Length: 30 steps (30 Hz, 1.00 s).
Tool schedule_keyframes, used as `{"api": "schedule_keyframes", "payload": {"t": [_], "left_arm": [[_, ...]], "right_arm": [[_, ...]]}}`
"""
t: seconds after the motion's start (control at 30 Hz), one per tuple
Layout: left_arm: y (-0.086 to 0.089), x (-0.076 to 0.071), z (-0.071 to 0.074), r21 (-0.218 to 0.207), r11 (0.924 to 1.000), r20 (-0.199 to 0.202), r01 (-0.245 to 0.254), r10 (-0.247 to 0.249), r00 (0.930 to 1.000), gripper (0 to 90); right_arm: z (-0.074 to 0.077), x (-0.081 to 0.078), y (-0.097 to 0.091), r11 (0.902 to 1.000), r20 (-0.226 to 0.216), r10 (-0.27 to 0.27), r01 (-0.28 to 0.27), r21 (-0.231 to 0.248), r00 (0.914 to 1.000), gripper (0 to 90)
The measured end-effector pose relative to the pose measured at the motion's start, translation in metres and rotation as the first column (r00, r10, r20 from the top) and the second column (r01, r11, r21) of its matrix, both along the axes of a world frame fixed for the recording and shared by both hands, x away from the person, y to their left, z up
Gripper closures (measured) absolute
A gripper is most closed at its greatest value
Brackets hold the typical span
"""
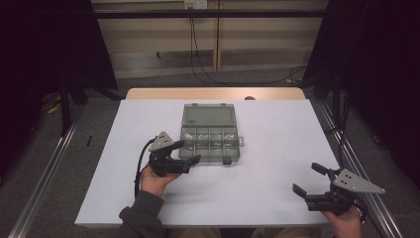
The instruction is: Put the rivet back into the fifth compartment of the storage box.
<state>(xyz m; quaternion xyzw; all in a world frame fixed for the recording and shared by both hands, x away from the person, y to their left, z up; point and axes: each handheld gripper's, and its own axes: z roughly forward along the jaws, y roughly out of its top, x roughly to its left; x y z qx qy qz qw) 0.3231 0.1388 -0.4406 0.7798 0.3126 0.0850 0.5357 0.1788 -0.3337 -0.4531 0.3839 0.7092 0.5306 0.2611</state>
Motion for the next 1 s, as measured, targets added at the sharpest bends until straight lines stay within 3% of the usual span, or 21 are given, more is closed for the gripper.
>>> {"api": "schedule_keyframes", "payload": {"t": [0.33,1.0], "left_arm": [[0.025,-0.009,0.005,-0.089,0.9954,0.045,0.034,-0.03,0.9985,6.6],[0.081,-0.026,0.003,-0.061,0.9978,0.089,-0.025,0.03,0.9956,4.1]], "right_arm": [[0.0,0.0,0.0,1.0,0.0,-0.001,0.001,0.001,1.0,1.2],[-0.001,0.0,-0.001,1.0,-0.002,-0.004,0.004,0.0,1.0,1.2]]}}
